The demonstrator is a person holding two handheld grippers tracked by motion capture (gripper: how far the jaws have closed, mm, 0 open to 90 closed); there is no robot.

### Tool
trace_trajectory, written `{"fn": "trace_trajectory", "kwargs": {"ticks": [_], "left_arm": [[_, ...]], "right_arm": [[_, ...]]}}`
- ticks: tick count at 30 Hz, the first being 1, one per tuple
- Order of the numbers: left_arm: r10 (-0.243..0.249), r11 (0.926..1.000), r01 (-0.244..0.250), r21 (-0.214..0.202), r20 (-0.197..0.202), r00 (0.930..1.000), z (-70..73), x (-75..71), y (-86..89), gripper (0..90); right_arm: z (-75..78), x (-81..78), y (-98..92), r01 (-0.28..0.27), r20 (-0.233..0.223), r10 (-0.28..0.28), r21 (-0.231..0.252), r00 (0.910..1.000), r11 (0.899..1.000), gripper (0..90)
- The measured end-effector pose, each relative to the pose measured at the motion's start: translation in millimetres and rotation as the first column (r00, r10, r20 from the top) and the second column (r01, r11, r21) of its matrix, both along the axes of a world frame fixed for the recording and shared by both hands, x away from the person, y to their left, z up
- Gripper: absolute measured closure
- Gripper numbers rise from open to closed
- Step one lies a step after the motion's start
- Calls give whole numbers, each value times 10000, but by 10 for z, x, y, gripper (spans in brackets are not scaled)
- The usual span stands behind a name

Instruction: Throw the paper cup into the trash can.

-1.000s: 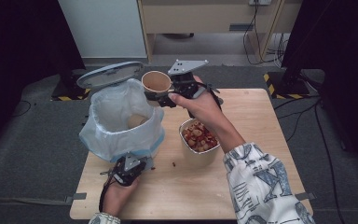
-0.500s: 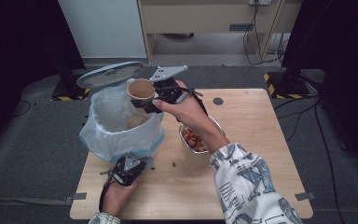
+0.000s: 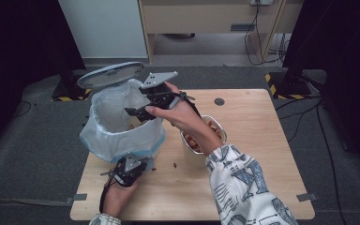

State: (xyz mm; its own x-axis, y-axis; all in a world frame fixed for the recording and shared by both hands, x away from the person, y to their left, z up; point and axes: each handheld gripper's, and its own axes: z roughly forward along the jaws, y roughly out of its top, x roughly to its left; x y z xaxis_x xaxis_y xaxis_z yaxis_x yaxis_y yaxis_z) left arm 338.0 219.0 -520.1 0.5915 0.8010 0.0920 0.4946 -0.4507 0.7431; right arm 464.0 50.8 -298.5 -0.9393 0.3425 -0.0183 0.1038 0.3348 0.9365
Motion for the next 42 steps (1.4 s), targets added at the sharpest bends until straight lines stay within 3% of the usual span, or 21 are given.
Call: {"fn": "trace_trajectory", "kwargs": {"ticks": [23, 42], "left_arm": [[-6, 10000, 6, -4, -1, 10000, 0, 1, 1, 893], [-4, 10000, 4, -15, -8, 10000, -1, 0, 0, 893]], "right_arm": [[-46, 52, -446, 853, -221, -854, -34, 9961, 9963, 93], [-99, 138, -951, 1765, -308, -1763, 26, 9838, 9843, 92]]}}
